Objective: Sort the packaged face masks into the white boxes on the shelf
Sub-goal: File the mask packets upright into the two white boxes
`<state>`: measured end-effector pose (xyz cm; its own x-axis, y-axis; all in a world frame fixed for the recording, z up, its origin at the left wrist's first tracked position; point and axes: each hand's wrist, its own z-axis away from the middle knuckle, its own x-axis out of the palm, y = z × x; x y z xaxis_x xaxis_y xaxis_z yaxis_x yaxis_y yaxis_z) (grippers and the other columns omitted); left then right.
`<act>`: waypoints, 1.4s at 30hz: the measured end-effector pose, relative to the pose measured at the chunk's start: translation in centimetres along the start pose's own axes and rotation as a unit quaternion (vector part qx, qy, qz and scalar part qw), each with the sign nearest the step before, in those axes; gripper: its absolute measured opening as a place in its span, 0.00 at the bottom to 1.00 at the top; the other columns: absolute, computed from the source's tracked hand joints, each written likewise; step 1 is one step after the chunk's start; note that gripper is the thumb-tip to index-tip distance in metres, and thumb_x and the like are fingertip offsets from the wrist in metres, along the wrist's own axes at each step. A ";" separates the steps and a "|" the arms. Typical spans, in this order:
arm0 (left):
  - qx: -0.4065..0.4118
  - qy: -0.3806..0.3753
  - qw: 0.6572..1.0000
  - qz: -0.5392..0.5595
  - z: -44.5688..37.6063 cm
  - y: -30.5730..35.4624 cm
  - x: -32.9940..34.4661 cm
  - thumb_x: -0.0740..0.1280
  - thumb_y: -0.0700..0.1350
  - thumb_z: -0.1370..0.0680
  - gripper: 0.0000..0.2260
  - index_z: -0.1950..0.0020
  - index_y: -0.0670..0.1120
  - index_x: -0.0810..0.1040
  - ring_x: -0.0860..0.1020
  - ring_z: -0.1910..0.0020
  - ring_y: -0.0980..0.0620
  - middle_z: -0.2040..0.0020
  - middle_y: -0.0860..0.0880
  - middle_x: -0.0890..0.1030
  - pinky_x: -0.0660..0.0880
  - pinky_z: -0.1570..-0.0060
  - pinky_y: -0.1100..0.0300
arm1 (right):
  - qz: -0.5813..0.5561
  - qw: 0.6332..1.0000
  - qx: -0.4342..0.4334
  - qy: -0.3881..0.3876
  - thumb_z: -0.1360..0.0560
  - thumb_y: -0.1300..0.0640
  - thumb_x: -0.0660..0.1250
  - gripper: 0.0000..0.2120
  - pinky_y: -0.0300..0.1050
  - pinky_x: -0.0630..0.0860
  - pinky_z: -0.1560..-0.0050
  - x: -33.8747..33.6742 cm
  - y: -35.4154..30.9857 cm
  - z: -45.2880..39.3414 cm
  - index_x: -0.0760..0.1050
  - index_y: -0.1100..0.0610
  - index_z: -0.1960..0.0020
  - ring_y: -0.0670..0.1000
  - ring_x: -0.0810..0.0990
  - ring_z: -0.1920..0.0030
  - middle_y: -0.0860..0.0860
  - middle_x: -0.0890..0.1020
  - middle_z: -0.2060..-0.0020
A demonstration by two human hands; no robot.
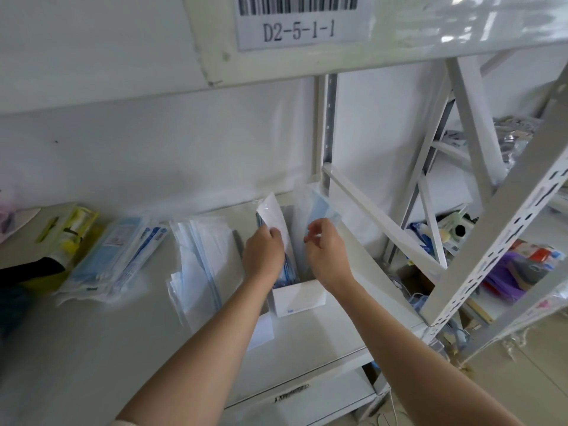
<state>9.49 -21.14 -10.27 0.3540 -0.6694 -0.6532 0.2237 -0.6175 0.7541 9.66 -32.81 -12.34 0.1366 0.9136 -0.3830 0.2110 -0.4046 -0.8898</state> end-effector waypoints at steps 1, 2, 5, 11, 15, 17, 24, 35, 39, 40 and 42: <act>-0.005 0.002 1.000 0.009 -0.2 -0.1 -0.1 0.54 0.44 0.21 0.14 0.67 0.44 0.63 0.75 0.57 0.38 0.56 0.35 0.79 0.68 0.59 0.52 | 0.035 0.999 0.011 -0.023 0.27 0.65 0.60 0.09 0.42 0.72 0.58 0.2 -0.2 -0.2 0.68 0.56 0.47 0.51 0.76 0.58 0.50 0.76 0.59; -0.006 0.003 1.000 0.012 -0.4 -0.2 -0.2 0.55 0.45 0.21 0.15 0.68 0.45 0.63 0.74 0.59 0.39 0.57 0.36 0.78 0.66 0.62 0.53 | 0.068 0.996 0.023 -0.053 0.26 0.63 0.61 0.10 0.44 0.72 0.58 0.4 -0.3 -0.4 0.68 0.58 0.45 0.53 0.76 0.58 0.51 0.75 0.59; 0.016 0.007 1.000 0.004 -0.6 -0.4 0.0 0.57 0.47 0.22 0.17 0.70 0.45 0.60 0.74 0.62 0.36 0.65 0.37 0.75 0.62 0.66 0.54 | 0.165 0.976 0.077 -0.115 0.23 0.59 0.58 0.09 0.46 0.70 0.54 0.8 -1.5 -1.4 0.69 0.62 0.45 0.58 0.76 0.52 0.57 0.77 0.52; 0.024 0.002 0.997 0.069 -0.2 0.5 -0.1 0.58 0.59 0.28 0.13 0.61 0.50 0.69 0.77 0.63 0.49 0.65 0.53 0.77 0.72 0.62 0.56 | 0.242 0.951 -0.099 -0.164 0.23 0.62 0.58 0.09 0.46 0.74 0.56 1.1 -3.1 -1.0 0.75 0.60 0.47 0.56 0.79 0.56 0.56 0.79 0.53; -0.007 0.025 0.999 0.037 -0.7 -0.4 0.0 0.62 0.47 0.25 0.07 0.53 0.44 0.70 0.76 0.54 0.42 0.56 0.44 0.79 0.67 0.57 0.57 | 0.230 0.932 -0.073 -0.269 0.25 0.61 0.63 0.16 0.51 0.74 0.41 1.3 -2.1 -0.7 0.72 0.59 0.37 0.58 0.77 0.45 0.56 0.77 0.43; -0.029 0.042 0.998 0.039 -1.0 -0.7 0.0 0.58 0.41 0.22 0.09 0.46 0.38 0.72 0.75 0.47 0.39 0.50 0.37 0.78 0.68 0.54 0.54 | 0.205 0.956 -0.108 -0.181 0.25 0.64 0.62 0.14 0.45 0.73 0.42 0.9 -1.5 -0.7 0.75 0.62 0.40 0.57 0.77 0.45 0.57 0.77 0.42; -0.075 0.027 0.970 0.231 -1.1 -0.4 -1.0 0.60 0.45 0.25 0.09 0.56 0.38 0.72 0.74 0.59 0.44 0.61 0.43 0.74 0.67 0.59 0.54 | 0.045 0.994 -0.035 -0.096 0.25 0.63 0.60 0.22 0.40 0.71 0.46 1.1 -1.2 -0.9 0.66 0.56 0.32 0.56 0.74 0.39 0.51 0.73 0.39; 0.010 0.048 0.898 0.437 0.2 1.7 -9.7 0.63 0.38 0.35 0.14 0.50 0.43 0.76 0.79 0.63 0.51 0.61 0.47 0.81 0.76 0.63 0.58 | -0.151 0.951 0.042 -0.267 0.35 0.55 0.75 0.12 0.47 0.77 0.56 -0.7 -10.2 -2.9 0.82 0.59 0.55 0.55 0.83 0.60 0.57 0.84 0.61; 0.061 0.084 0.933 0.345 1.1 0.8 -12.9 0.61 0.39 0.34 0.14 0.50 0.38 0.70 0.70 0.62 0.51 0.59 0.46 0.73 0.69 0.61 0.54 | -0.250 0.906 0.093 -0.328 0.32 0.68 0.71 0.13 0.53 0.78 0.45 0.7 -12.0 -1.3 0.80 0.63 0.48 0.59 0.83 0.51 0.60 0.84 0.52; 0.074 0.100 0.942 0.313 1.2 0.3 -13.7 0.61 0.39 0.33 0.12 0.52 0.38 0.69 0.68 0.63 0.52 0.60 0.47 0.71 0.67 0.62 0.54 | -0.232 0.911 0.081 -0.332 0.32 0.68 0.71 0.13 0.52 0.78 0.45 1.4 -12.6 -0.7 0.80 0.63 0.47 0.59 0.83 0.51 0.60 0.84 0.52; 0.085 0.153 0.948 0.265 1.2 -0.8 -15.6 0.61 0.42 0.30 0.04 0.57 0.45 0.72 0.70 0.65 0.52 0.63 0.50 0.72 0.68 0.62 0.56 | -0.215 0.921 0.073 -0.318 0.32 0.67 0.71 0.12 0.52 0.77 0.46 3.0 -13.6 0.6 0.80 0.62 0.49 0.59 0.83 0.52 0.60 0.84 0.53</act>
<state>2.67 -10.72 -0.79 0.6287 -0.7690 -0.1154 -0.1992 -0.3027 0.9320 6.64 -24.58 -1.53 -0.5328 0.8462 -0.0140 -0.0255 -0.0325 -0.9991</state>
